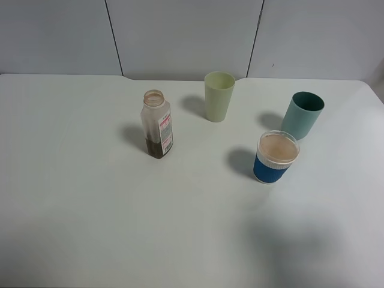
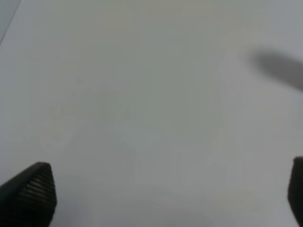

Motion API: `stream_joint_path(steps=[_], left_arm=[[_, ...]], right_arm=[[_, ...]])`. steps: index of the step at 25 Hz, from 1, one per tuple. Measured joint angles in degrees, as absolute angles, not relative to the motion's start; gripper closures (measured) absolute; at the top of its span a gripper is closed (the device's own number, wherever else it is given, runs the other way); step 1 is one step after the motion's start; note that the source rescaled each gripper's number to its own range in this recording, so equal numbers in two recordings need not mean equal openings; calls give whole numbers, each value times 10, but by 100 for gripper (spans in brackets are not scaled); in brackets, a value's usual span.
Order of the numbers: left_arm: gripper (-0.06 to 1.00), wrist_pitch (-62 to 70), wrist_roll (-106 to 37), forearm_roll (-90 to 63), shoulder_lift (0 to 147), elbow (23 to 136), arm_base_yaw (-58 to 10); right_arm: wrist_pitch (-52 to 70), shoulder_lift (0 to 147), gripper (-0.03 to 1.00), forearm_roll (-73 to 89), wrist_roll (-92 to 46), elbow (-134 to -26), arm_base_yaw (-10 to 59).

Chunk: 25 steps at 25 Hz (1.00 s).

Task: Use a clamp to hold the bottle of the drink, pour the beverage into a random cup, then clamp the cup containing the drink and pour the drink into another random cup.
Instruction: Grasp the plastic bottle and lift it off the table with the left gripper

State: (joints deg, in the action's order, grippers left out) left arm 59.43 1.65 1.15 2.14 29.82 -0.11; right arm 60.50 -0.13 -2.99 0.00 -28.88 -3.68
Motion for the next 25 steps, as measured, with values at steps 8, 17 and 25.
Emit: stream_joint_path(steps=[8,17,25], left_arm=[[-5,519,-12,0,178,356,-1],[-5,464,-34,-18,302,364,-3],[-5,451,-35,-17,307,367,-14]], right_arm=[[605,-1,-3,-30,0,-289,-37],[605,-1,-3,-30,0,-289,-37],[605,-1,-3,-30,0,-289,-37]])
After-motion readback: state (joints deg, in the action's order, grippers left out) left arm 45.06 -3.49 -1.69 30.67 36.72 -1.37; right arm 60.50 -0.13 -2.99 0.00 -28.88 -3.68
